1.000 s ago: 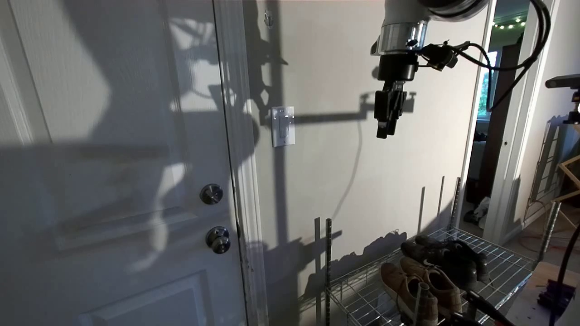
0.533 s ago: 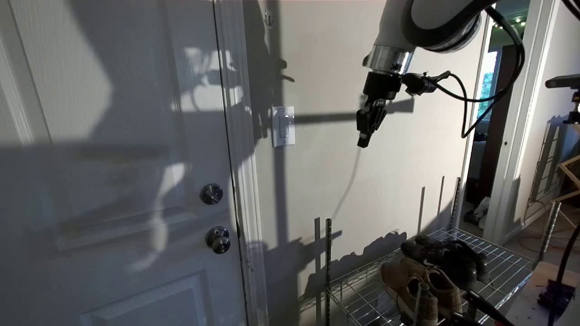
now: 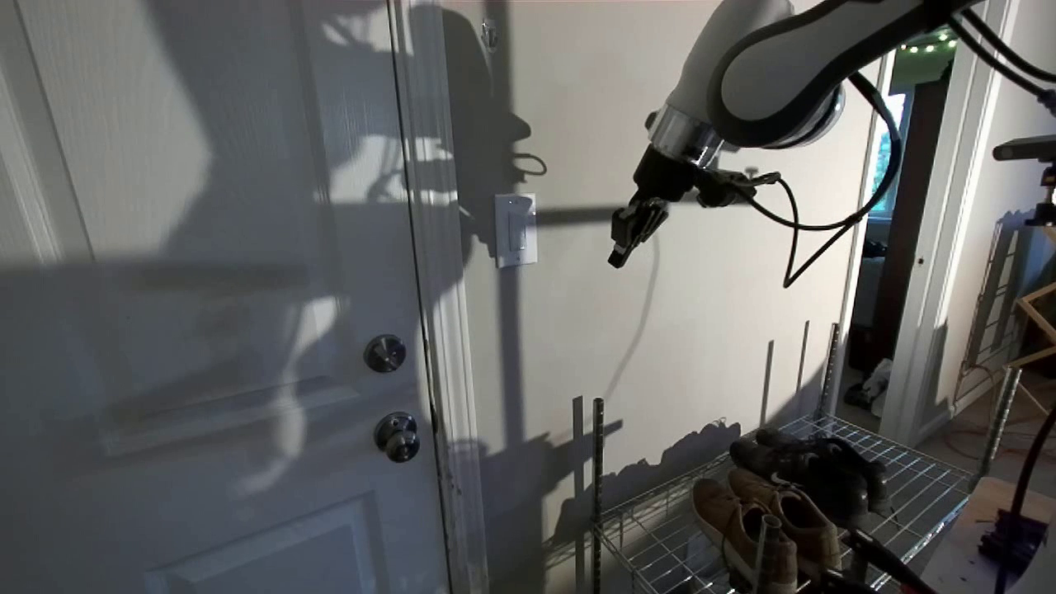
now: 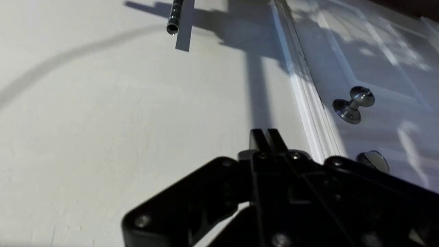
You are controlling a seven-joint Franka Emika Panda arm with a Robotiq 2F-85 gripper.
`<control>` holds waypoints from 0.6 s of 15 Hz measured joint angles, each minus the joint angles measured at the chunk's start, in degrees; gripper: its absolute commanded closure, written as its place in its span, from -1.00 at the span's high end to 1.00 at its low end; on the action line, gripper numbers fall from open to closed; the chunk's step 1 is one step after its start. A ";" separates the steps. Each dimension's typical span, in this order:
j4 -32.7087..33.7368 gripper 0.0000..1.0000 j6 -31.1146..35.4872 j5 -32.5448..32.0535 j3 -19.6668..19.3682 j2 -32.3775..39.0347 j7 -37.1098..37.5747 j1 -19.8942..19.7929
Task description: Switch off the light
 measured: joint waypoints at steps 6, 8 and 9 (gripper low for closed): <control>-0.05 -0.88 10.81 0.00 0.15 3.75 0.00 1.52; -0.05 -0.88 13.22 0.00 0.19 4.59 0.00 2.27; -0.05 -0.87 14.55 0.00 0.23 4.95 0.00 2.59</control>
